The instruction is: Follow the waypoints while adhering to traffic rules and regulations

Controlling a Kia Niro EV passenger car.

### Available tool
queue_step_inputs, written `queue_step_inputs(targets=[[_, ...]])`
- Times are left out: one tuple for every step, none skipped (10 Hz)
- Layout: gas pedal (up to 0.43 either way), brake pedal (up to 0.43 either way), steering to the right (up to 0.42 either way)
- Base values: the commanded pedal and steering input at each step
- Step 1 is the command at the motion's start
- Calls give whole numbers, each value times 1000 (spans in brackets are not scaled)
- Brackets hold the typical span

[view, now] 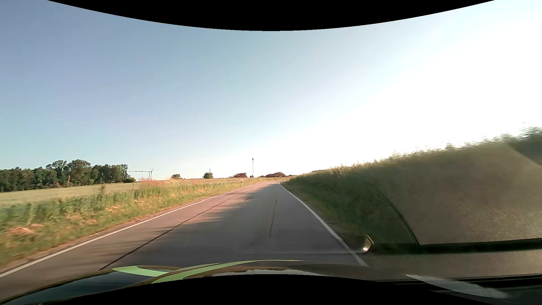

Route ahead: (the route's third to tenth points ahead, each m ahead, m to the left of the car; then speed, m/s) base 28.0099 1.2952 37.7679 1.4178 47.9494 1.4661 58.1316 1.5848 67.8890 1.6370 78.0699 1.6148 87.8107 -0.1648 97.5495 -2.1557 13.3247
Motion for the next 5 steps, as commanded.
queue_step_inputs(targets=[[248,0,-3],[248,0,-3],[260,0,-2],[268,0,-2],[268,0,-2]])
